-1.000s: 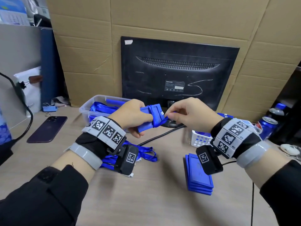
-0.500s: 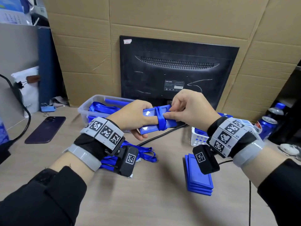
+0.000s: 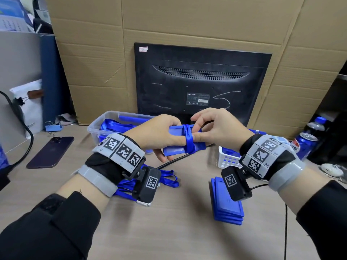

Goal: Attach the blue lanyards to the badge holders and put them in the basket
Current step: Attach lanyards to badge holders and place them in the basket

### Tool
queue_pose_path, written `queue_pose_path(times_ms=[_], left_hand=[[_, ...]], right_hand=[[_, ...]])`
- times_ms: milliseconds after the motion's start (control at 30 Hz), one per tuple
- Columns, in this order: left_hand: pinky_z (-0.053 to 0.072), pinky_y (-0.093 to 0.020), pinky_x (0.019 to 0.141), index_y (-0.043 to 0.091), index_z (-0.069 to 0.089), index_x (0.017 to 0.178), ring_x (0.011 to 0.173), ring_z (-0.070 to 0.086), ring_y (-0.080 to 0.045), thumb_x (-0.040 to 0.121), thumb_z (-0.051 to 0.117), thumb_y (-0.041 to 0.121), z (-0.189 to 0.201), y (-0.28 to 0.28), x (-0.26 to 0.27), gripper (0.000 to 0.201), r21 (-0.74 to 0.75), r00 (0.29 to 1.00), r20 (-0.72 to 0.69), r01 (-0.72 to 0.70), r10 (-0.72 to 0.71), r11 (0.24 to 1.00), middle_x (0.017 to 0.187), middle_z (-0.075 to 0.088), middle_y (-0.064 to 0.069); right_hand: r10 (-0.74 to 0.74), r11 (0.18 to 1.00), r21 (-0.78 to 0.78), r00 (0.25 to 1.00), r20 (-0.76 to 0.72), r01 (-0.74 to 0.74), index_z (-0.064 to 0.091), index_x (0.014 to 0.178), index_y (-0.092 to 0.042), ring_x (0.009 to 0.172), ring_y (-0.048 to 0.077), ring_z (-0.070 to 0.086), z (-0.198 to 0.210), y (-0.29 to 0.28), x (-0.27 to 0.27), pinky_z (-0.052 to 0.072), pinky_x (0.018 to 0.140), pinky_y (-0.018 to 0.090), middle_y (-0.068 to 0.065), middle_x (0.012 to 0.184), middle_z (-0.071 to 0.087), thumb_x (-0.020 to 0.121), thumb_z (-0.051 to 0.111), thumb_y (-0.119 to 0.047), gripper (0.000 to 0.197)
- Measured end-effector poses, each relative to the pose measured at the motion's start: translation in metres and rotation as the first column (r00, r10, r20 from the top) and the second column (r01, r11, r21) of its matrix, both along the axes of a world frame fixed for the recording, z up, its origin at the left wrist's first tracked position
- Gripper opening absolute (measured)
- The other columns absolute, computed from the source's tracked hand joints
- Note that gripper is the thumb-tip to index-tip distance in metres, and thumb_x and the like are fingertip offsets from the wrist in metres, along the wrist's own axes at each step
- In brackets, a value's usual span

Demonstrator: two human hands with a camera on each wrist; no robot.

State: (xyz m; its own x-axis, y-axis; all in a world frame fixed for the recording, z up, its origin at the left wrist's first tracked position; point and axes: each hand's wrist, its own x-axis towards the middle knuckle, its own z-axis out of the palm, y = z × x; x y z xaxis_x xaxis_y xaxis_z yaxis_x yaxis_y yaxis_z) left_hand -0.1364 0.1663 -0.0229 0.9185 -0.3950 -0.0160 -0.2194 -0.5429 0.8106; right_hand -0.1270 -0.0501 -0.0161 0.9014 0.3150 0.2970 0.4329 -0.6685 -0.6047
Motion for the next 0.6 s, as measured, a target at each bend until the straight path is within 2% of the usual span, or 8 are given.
queue_pose_path(times_ms=[67,133,200,300,367,433,500,600], left_hand=[[0.054,-0.029,0.045,0.009,0.062,0.1,0.06,0.075,-0.028,0.091,0.081,0.025,0.0,-0.004,-0.001,0.027,0.001,1.0,0.003,0.006,-0.006,1.0,0.081,0.069,-0.012],[0.054,-0.028,0.045,0.007,0.062,0.101,0.059,0.074,-0.026,0.09,0.081,0.024,0.0,-0.009,-0.001,0.029,-0.026,1.0,0.007,0.002,-0.002,1.0,0.081,0.07,-0.014],[0.053,-0.027,0.044,0.004,0.061,0.104,0.059,0.074,-0.026,0.091,0.08,0.026,0.0,-0.013,-0.002,0.032,-0.078,1.0,0.004,-0.023,0.023,0.997,0.087,0.071,-0.02],[0.046,-0.022,0.038,0.003,0.058,0.105,0.055,0.073,-0.022,0.097,0.073,0.026,0.002,-0.021,-0.003,0.029,-0.11,0.997,-0.001,-0.071,0.071,0.991,0.09,0.072,-0.022],[0.046,-0.023,0.038,0.002,0.056,0.11,0.06,0.075,-0.023,0.101,0.064,0.021,0.004,-0.028,-0.003,0.022,-0.12,0.998,0.0,-0.058,0.058,0.991,0.09,0.072,-0.017],[0.049,-0.025,0.04,0.0,0.054,0.119,0.075,0.078,-0.03,0.104,0.056,0.015,0.005,-0.033,-0.002,0.021,-0.16,1.0,-0.024,-0.018,0.014,0.987,0.101,0.071,-0.019],[0.051,-0.025,0.044,-0.001,0.051,0.124,0.082,0.078,-0.032,0.107,0.05,0.011,0.007,-0.038,-0.001,0.021,-0.199,0.997,-0.061,0.028,-0.041,0.98,0.108,0.071,-0.021],[0.059,-0.028,0.054,0.004,0.053,0.119,0.083,0.077,-0.028,0.11,0.046,0.01,0.009,-0.048,0.0,0.013,-0.232,0.988,-0.107,0.083,-0.11,0.969,0.103,0.07,-0.016]], right_hand=[[0.018,0.999,0.035,1.0,-0.015,-0.018,0.079,0.076,-0.024,0.081,0.024,0.075,-0.002,-0.003,0.0,0.065,0.069,0.031,-0.014,0.129,0.066,0.079,0.091,-0.02,0.013],[0.059,0.996,0.065,0.998,-0.027,-0.058,0.081,0.082,-0.021,0.086,0.027,0.077,-0.003,-0.006,0.0,0.061,0.066,0.024,-0.013,0.136,0.064,0.085,0.086,-0.016,0.008],[0.119,0.985,0.133,0.991,-0.063,-0.109,0.083,0.094,-0.016,0.092,0.022,0.078,-0.003,-0.011,0.0,0.059,0.069,0.02,-0.011,0.144,0.06,0.094,0.078,-0.013,0.005],[0.191,0.95,0.28,0.966,-0.177,-0.136,0.081,0.11,-0.006,0.107,0.014,0.076,-0.003,-0.018,-0.002,0.065,0.074,0.034,-0.003,0.148,0.056,0.1,0.069,-0.012,0.016],[0.161,0.95,0.297,0.968,-0.194,-0.098,0.08,0.109,-0.008,0.102,0.018,0.077,-0.002,-0.022,-0.002,0.066,0.075,0.038,0.0,0.142,0.061,0.101,0.069,-0.014,0.015],[0.111,0.947,0.318,0.974,-0.197,-0.043,0.078,0.103,-0.009,0.087,0.025,0.077,0.0,-0.027,-0.003,0.066,0.075,0.041,0.008,0.118,0.072,0.1,0.07,-0.013,0.009],[0.081,0.937,0.349,0.979,-0.189,-0.01,0.074,0.104,-0.009,0.081,0.026,0.076,0.001,-0.032,-0.005,0.067,0.076,0.043,0.01,0.097,0.072,0.099,0.071,-0.011,0.006],[0.061,0.923,0.386,0.986,-0.155,0.003,0.064,0.112,-0.011,0.085,0.031,0.078,0.0,-0.045,-0.008,0.066,0.071,0.04,0.011,0.112,0.069,0.097,0.072,-0.005,0.018]])
